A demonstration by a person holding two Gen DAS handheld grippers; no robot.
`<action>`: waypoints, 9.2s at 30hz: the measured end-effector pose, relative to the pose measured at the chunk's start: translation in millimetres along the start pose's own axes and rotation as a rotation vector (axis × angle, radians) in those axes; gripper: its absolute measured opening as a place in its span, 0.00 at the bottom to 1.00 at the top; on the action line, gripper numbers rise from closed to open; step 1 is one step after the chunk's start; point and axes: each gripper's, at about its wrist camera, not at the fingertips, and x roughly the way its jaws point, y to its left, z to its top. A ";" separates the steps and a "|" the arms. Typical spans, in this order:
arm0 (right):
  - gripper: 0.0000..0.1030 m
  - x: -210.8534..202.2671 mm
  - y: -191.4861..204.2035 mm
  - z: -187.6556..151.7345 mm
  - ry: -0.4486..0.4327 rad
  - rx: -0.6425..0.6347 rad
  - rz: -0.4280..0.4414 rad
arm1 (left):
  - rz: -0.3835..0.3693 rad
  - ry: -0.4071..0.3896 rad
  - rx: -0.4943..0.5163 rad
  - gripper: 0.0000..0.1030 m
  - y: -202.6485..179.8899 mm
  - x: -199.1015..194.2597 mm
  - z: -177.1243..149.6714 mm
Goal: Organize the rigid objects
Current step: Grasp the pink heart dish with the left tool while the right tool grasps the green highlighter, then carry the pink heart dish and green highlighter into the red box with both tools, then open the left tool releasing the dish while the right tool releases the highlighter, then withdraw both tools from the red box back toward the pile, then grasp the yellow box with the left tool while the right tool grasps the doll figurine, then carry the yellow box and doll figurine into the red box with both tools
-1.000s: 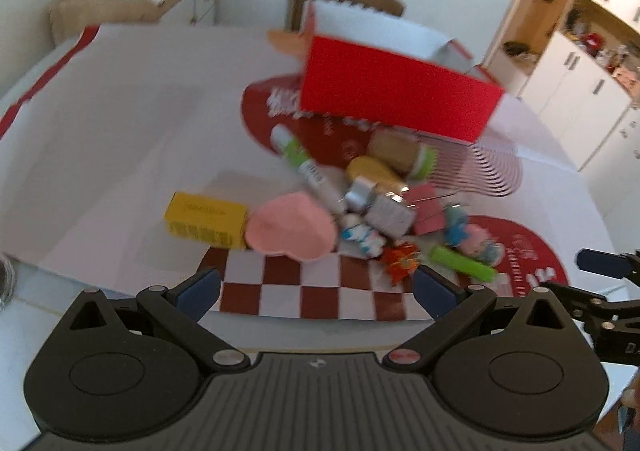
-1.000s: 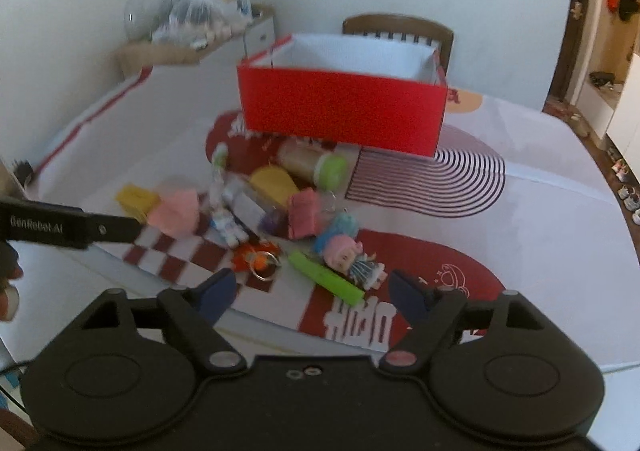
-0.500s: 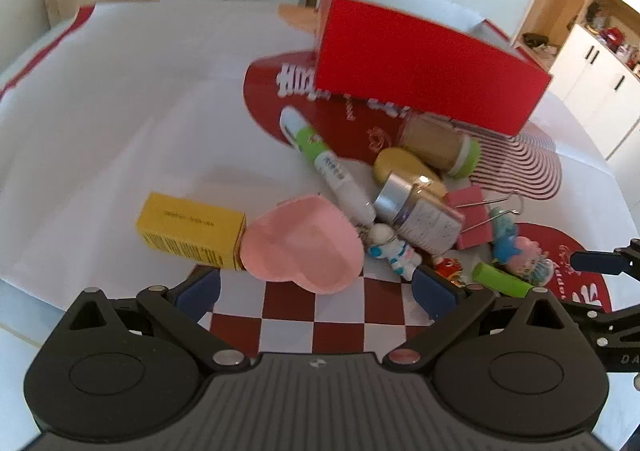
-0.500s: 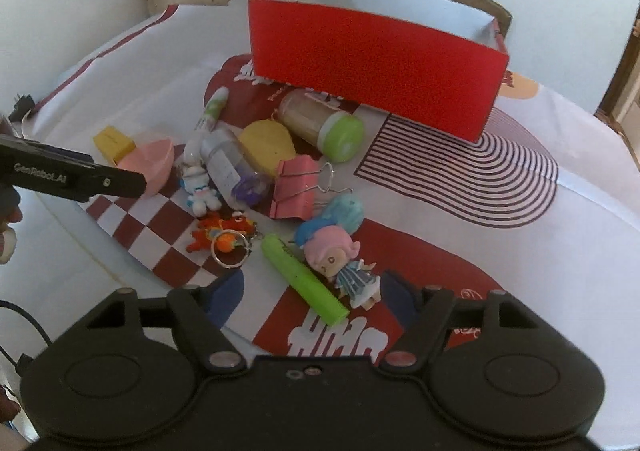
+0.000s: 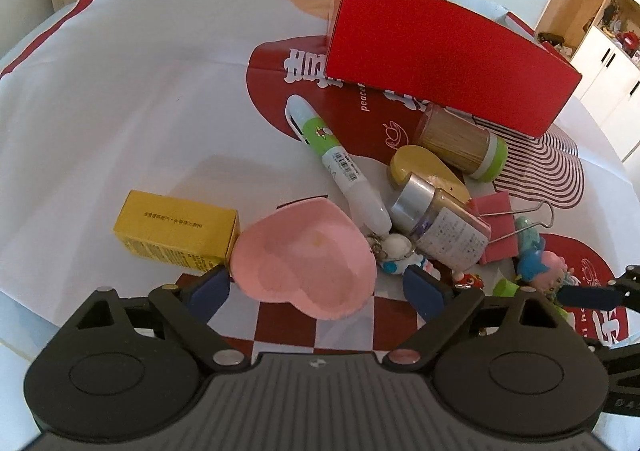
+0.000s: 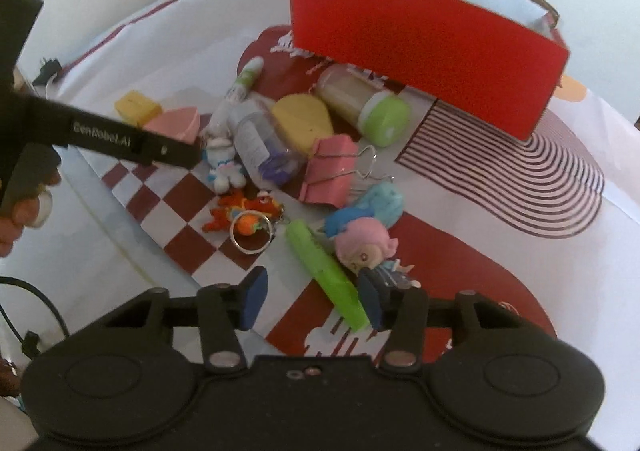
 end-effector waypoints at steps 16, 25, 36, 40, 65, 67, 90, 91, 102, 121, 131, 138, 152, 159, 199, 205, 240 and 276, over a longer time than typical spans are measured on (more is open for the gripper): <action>0.16 12.3 3.4 -1.7 0.030 -0.055 -0.021 | 0.014 -0.027 0.011 0.74 0.3 5.1 -1.5; 0.15 -12.3 2.0 1.2 -0.009 0.009 0.010 | 0.019 -0.071 0.027 0.74 0.0 -13.6 -3.9; 0.15 -58.1 -15.9 30.4 -0.097 0.102 0.022 | -0.005 -0.084 0.062 0.74 -13.3 -48.5 7.7; 0.15 -71.8 -28.2 49.8 -0.134 0.116 0.017 | -0.028 -0.115 0.089 0.74 -22.5 -63.2 24.0; 0.15 -60.6 -122.5 185.4 -0.248 0.182 -0.089 | -0.047 -0.239 0.302 0.74 -95.3 -39.7 189.6; 0.15 -51.8 -128.0 192.1 -0.239 0.178 -0.090 | -0.052 -0.240 0.327 0.74 -103.0 -28.7 200.5; 0.15 74.7 -155.9 223.1 0.026 0.142 -0.111 | 0.001 0.090 0.426 0.74 -144.0 142.1 269.6; 0.15 77.5 -156.2 222.4 0.034 0.143 -0.108 | 0.002 0.104 0.433 0.74 -143.0 145.7 269.2; 0.15 93.5 -157.6 220.3 0.112 0.150 -0.083 | 0.009 0.347 0.423 0.74 -139.2 180.8 271.8; 0.39 81.2 -166.6 224.8 0.097 0.165 -0.077 | 0.017 0.370 0.370 0.74 -135.7 171.2 272.6; 0.51 54.9 -156.7 220.4 0.052 0.171 -0.090 | -0.007 0.272 0.350 0.74 -132.1 136.0 272.8; 0.53 28.9 -147.1 217.6 0.001 0.176 -0.092 | -0.017 0.172 0.356 0.74 -130.1 94.7 262.0; 0.62 -29.6 -127.4 199.9 -0.128 0.182 -0.094 | -0.049 -0.028 0.347 0.74 -131.3 10.6 242.2; 0.66 -60.4 -105.4 188.3 -0.189 0.180 -0.098 | -0.086 -0.117 0.324 0.74 -113.9 -33.6 221.0; 1.00 -124.3 13.4 93.2 -0.336 0.203 -0.060 | -0.147 -0.411 0.231 0.99 18.9 -160.3 51.7; 1.00 -101.0 18.2 60.2 -0.294 0.189 -0.070 | -0.112 -0.332 0.175 0.99 43.1 -144.2 28.3; 0.70 18.0 -6.5 4.5 -0.080 0.038 -0.152 | 0.093 -0.160 0.089 0.99 64.9 5.4 -4.6; 0.25 -61.1 16.1 12.7 -0.144 0.208 -0.130 | -0.045 -0.214 0.099 0.68 48.3 -61.0 4.6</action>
